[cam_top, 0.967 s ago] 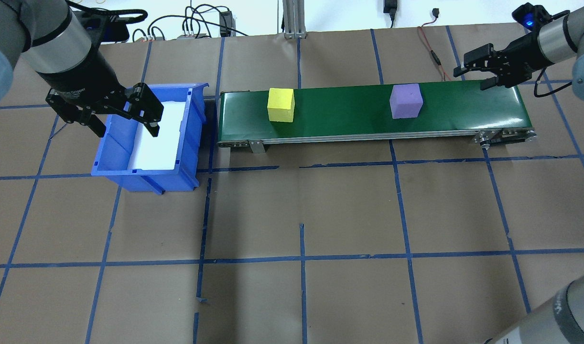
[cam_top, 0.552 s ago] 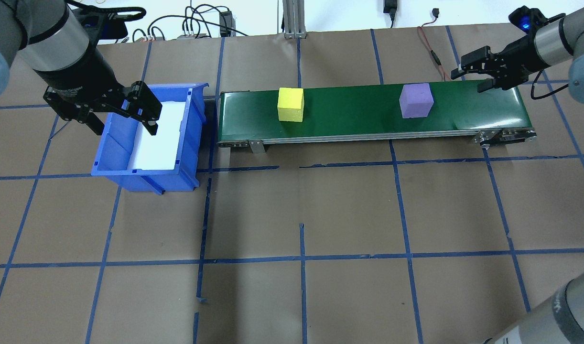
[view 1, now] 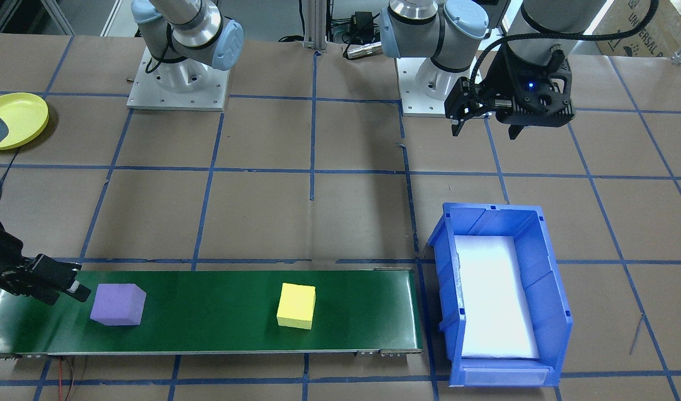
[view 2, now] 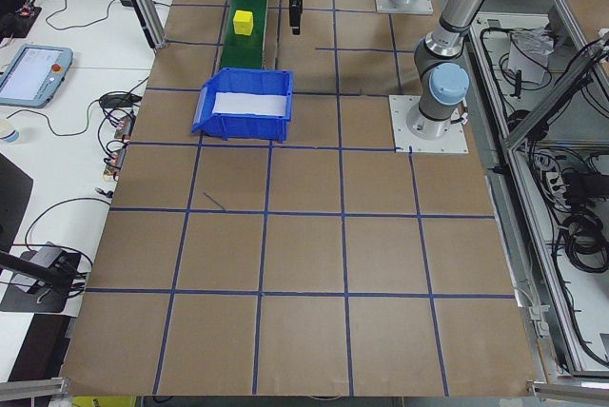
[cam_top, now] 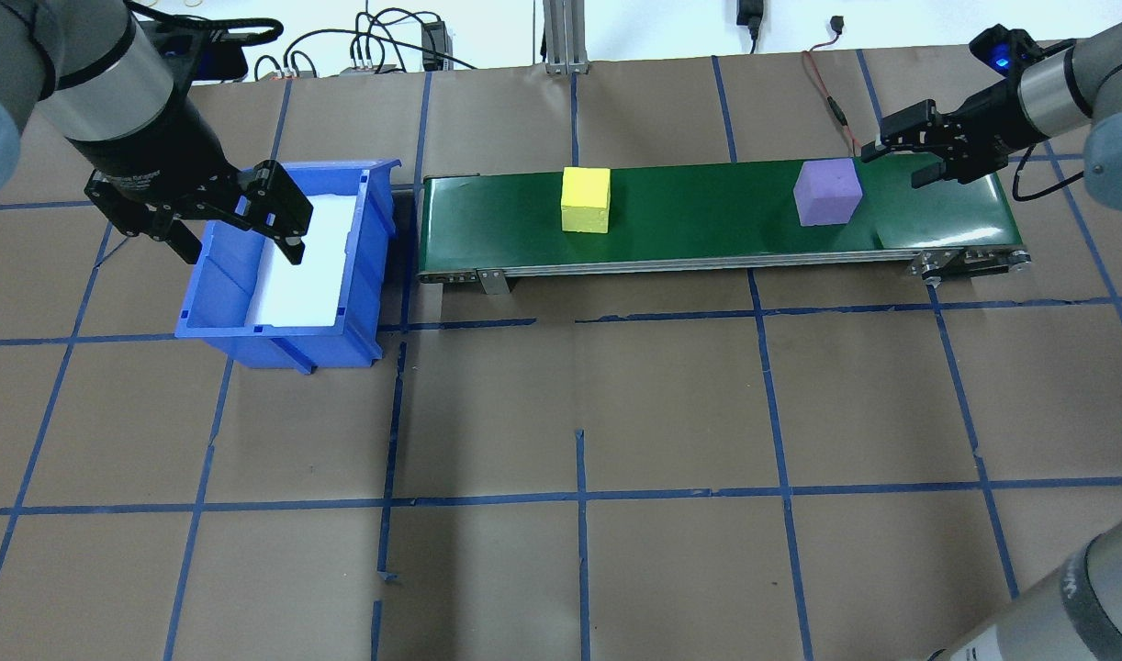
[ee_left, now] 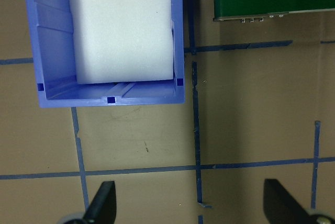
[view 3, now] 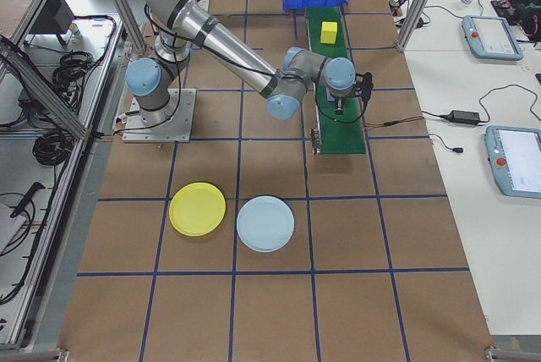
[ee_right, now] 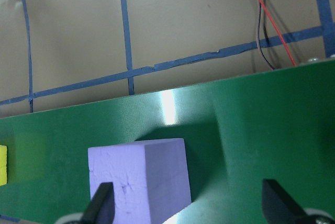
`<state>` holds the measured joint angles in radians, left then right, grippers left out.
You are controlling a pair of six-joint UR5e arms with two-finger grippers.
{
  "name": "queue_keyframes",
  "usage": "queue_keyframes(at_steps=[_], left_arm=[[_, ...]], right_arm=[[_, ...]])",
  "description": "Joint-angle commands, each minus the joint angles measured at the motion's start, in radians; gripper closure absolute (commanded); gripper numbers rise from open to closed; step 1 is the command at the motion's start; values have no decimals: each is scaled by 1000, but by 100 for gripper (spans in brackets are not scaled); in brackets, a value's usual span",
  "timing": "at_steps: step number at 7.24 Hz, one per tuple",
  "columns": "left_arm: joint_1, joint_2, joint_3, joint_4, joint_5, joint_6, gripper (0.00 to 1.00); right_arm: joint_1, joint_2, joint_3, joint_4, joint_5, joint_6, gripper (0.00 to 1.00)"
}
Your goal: Move block left to right into plate
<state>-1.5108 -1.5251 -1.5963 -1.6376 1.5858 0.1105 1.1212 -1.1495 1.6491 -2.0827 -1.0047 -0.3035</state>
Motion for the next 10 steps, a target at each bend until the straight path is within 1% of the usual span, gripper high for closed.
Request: queue_keyframes(at_steps=[1,2,6,8,9,10], left_arm=[[0,0,-1,1,-6,0,0],[0,0,-1,-1,-6,0,0],[0,5,-2,1,-15,-2,0],[0,6,-2,1,-14,0,0],[0,6,-4,-1,-13,-2,0],[0,6,-4,-1,-13,-2,0]], right_arm=[[-1,2,6,1,-3,-2,0],[-1,10,18,0,-6,-2,0],[-1,20,23,-10,-12,-9,0],[-1,57,14,-11,-115,-37,0],[-1,57,11,-26,-120,-39,2],[-1,59,9,-72,-150,-45,32]])
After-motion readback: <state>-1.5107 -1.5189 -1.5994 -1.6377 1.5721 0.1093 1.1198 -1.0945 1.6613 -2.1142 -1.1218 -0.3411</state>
